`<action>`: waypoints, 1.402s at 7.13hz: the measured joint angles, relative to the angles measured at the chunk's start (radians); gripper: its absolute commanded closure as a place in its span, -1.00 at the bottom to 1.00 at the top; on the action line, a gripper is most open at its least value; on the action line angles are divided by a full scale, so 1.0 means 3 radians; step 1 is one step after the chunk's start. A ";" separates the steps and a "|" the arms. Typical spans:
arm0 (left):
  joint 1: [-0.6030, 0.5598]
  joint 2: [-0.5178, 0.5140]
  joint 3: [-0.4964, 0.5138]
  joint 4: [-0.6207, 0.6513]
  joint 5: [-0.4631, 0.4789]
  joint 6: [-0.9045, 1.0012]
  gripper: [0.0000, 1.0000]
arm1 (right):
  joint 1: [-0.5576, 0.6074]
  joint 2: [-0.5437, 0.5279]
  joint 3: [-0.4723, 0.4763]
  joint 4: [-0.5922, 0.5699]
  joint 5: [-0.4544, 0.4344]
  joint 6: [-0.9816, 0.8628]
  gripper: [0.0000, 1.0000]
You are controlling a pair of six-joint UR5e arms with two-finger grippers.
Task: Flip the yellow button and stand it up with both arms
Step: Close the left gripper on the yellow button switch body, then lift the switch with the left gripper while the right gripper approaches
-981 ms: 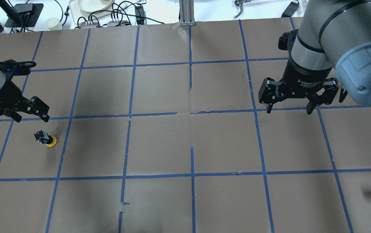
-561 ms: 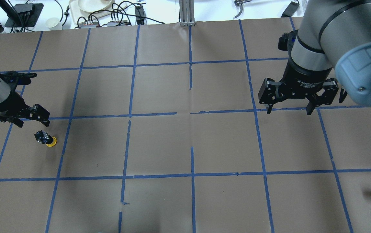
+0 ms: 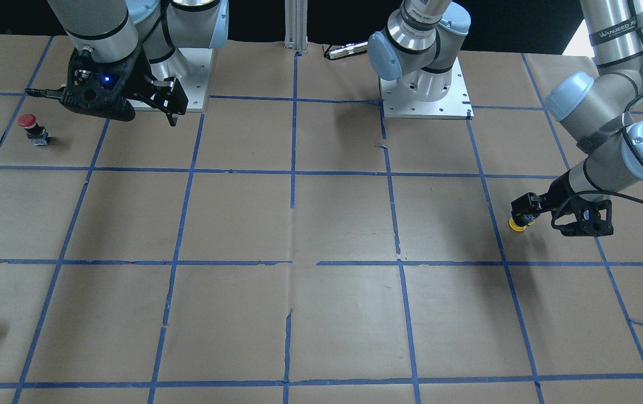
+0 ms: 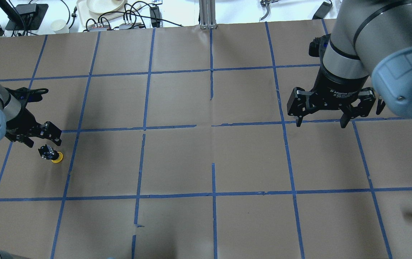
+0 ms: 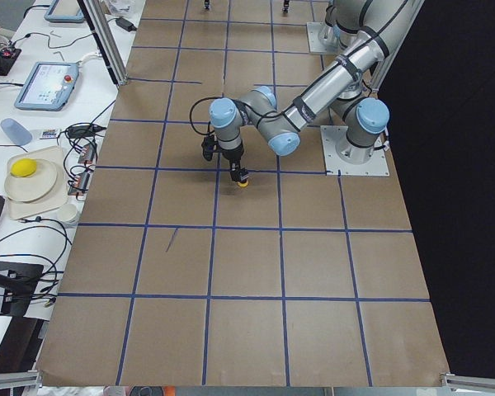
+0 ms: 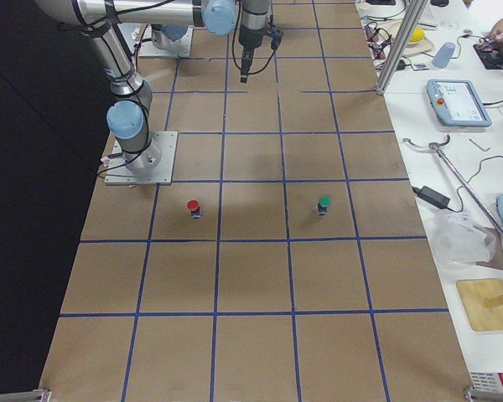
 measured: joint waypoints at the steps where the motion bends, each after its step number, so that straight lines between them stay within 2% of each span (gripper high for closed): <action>1: 0.0052 0.0002 -0.0027 -0.0007 0.0001 0.0003 -0.59 | 0.0000 0.0001 0.0000 0.0000 0.0002 0.0000 -1.00; 5: 0.0114 0.0024 -0.0091 0.0004 -0.0005 0.0013 0.36 | 0.0000 0.0009 0.0002 0.0000 0.0002 -0.0003 -0.99; 8: 0.0102 0.0029 -0.0065 -0.0022 -0.0067 0.0022 0.45 | -0.0004 0.0004 0.0064 -0.0045 0.0023 0.0028 -1.00; 10: 0.0025 0.0111 -0.0063 -0.0223 -0.0494 0.0048 0.45 | -0.0046 -0.0021 0.0064 -0.0120 0.0056 0.0035 -1.00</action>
